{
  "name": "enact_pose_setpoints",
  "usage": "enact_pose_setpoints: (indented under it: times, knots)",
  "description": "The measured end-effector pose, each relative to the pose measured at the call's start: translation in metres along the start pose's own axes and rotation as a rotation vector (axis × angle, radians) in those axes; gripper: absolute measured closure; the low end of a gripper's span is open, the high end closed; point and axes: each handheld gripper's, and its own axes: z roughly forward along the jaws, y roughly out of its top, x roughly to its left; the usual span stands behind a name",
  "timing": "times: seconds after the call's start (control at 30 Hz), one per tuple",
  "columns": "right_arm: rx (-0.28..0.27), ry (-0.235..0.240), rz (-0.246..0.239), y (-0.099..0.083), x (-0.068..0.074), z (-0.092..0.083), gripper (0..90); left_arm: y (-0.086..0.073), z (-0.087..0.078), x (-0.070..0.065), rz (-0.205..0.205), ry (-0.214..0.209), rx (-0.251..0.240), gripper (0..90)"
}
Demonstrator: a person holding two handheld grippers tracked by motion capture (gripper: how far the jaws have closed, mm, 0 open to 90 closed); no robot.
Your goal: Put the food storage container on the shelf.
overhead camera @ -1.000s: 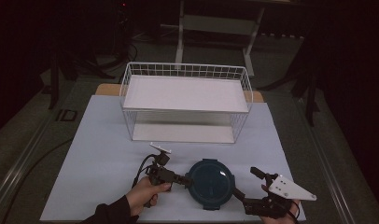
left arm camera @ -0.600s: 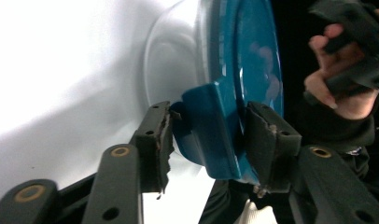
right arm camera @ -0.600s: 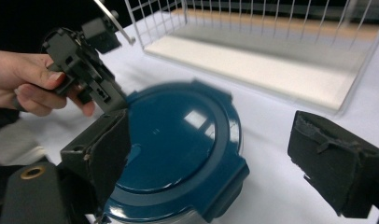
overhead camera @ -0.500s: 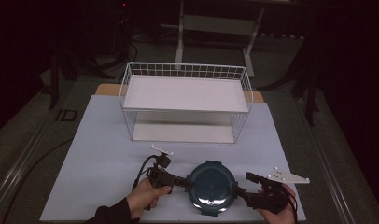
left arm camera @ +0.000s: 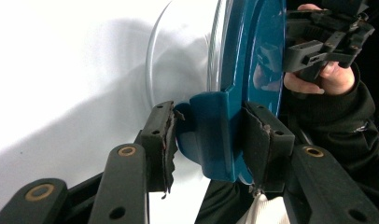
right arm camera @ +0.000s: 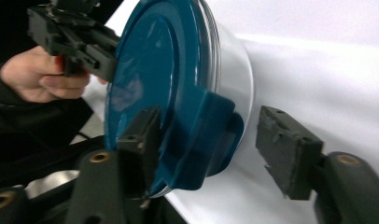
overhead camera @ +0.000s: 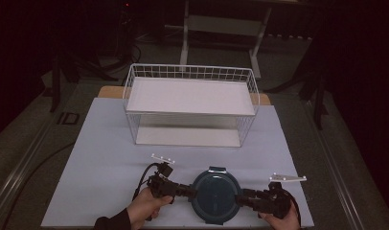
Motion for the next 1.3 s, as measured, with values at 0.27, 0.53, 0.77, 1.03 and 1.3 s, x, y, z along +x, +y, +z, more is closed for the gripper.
enact_pose_setpoints:
  times: [0.27, 0.53, 0.77, 1.03, 1.3]
  knots:
    - [0.031, 0.052, 0.044, 0.0, -0.003, 0.001, 52.0, -0.004, 0.0, -0.002, 0.008, 0.004, -0.025, 56.6]
    - [0.042, 0.066, 0.128, 0.0, -0.001, 0.001, 54.8, -0.012, -0.001, -0.003, 0.009, 0.003, -0.059, 56.9]
    - [0.029, 0.063, 0.128, 0.002, 0.001, 0.001, 55.7, -0.014, -0.003, -0.007, 0.03, 0.018, -0.078, 57.5]
    - [0.006, 0.055, 0.071, 0.012, 0.006, 0.006, 55.8, -0.009, -0.015, -0.007, 0.075, 0.036, -0.108, 57.3]
    - [-0.031, 0.071, -0.011, 0.034, 0.012, 0.015, 55.7, 0.001, -0.034, -0.01, 0.13, 0.076, -0.149, 57.2]
